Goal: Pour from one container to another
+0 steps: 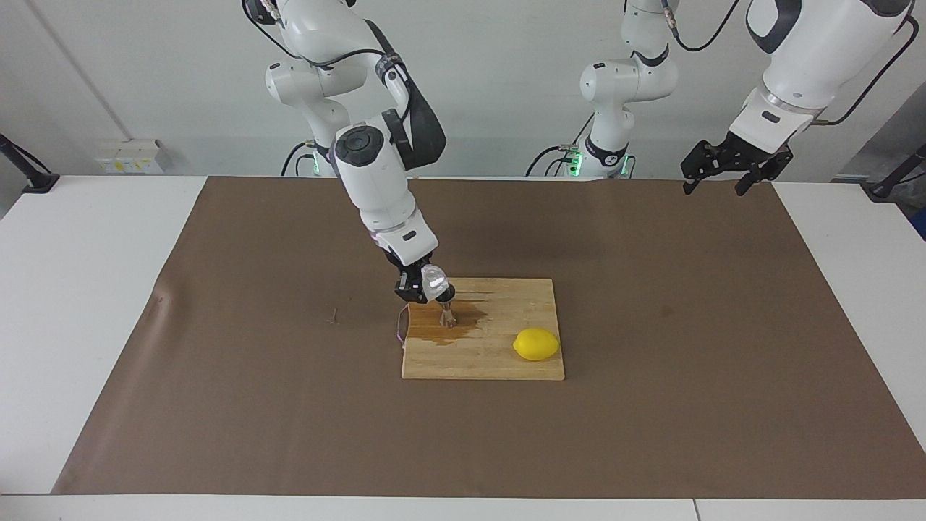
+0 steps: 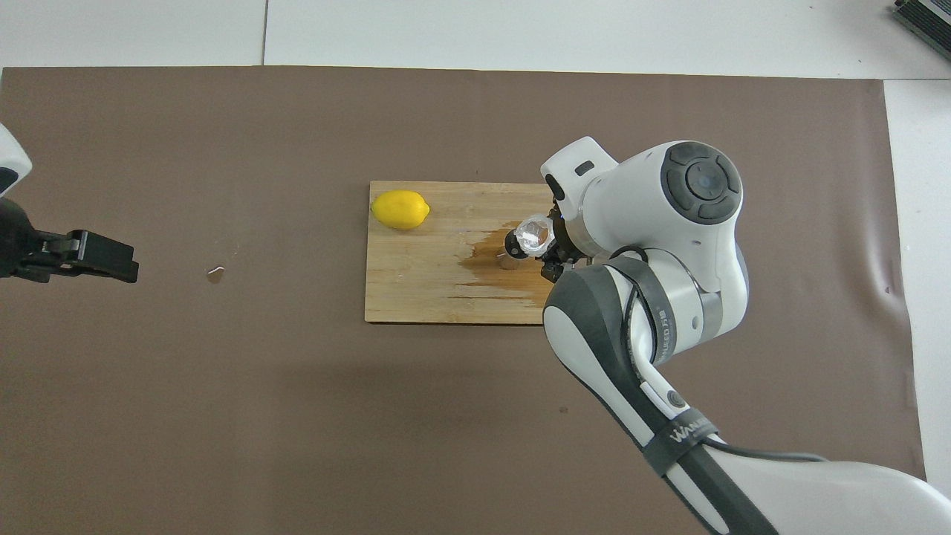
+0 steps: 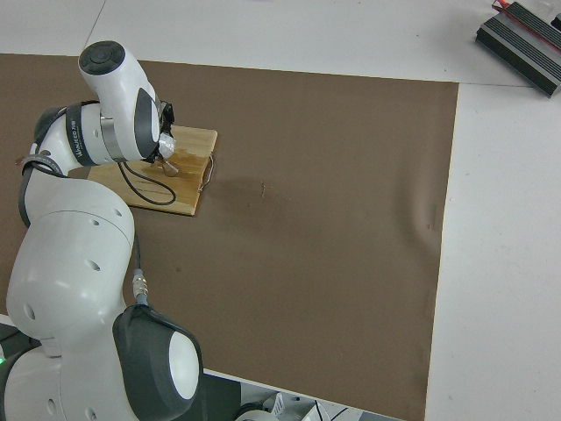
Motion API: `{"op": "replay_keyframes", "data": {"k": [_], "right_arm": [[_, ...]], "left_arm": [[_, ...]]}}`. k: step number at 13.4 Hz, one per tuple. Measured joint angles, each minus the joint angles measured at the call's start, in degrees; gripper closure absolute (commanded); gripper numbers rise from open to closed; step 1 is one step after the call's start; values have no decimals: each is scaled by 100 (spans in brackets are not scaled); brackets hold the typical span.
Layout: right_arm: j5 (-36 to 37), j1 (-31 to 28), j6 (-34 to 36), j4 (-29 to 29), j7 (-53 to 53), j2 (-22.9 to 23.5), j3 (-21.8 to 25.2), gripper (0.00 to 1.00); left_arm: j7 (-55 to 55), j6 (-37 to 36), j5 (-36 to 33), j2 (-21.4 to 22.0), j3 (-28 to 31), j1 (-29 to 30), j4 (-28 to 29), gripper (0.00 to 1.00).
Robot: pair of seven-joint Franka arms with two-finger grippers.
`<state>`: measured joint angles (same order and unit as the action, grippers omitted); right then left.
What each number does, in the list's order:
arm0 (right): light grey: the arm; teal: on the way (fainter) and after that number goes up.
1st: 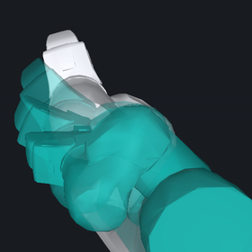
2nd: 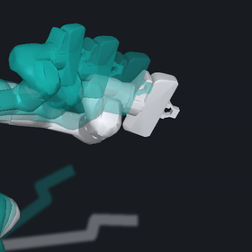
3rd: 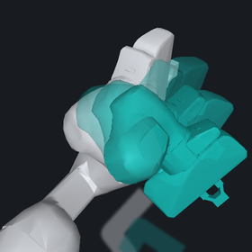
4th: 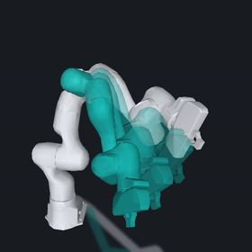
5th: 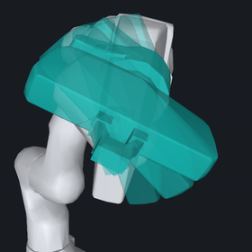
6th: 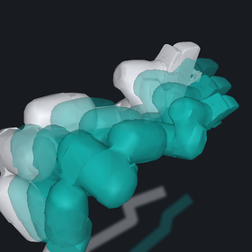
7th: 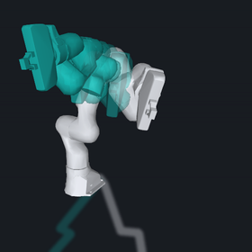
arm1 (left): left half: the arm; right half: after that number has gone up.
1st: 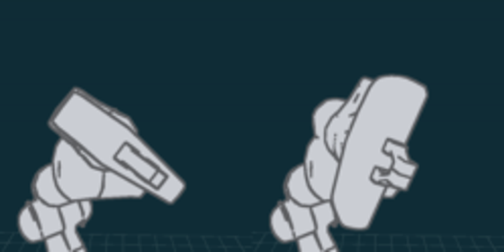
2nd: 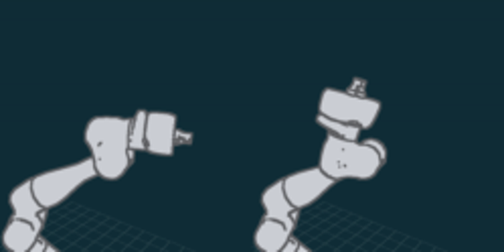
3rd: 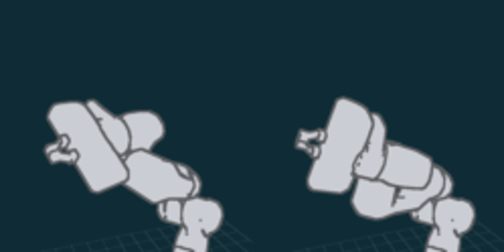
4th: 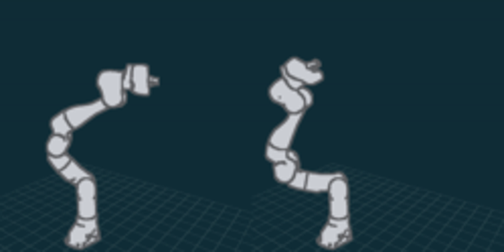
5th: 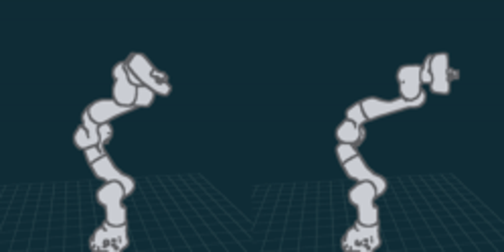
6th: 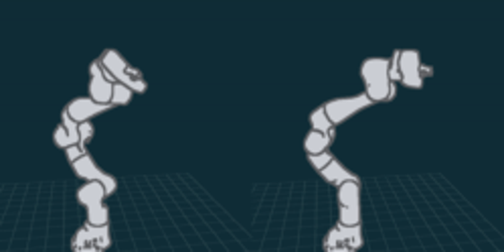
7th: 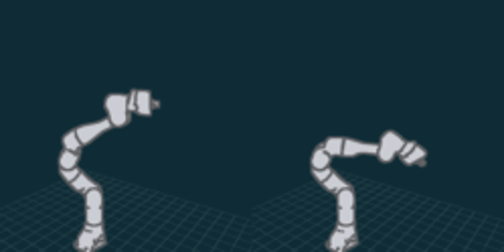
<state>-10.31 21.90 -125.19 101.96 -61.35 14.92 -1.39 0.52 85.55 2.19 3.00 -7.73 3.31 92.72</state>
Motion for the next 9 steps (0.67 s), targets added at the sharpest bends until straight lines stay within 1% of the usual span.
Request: {"op": "replay_keyframes", "data": {"k": [9], "right_arm": [[15,27,-6,-17,-13,-1,-2,63]], "left_arm": [[0,0,0,0,0,0,0,0]]}}
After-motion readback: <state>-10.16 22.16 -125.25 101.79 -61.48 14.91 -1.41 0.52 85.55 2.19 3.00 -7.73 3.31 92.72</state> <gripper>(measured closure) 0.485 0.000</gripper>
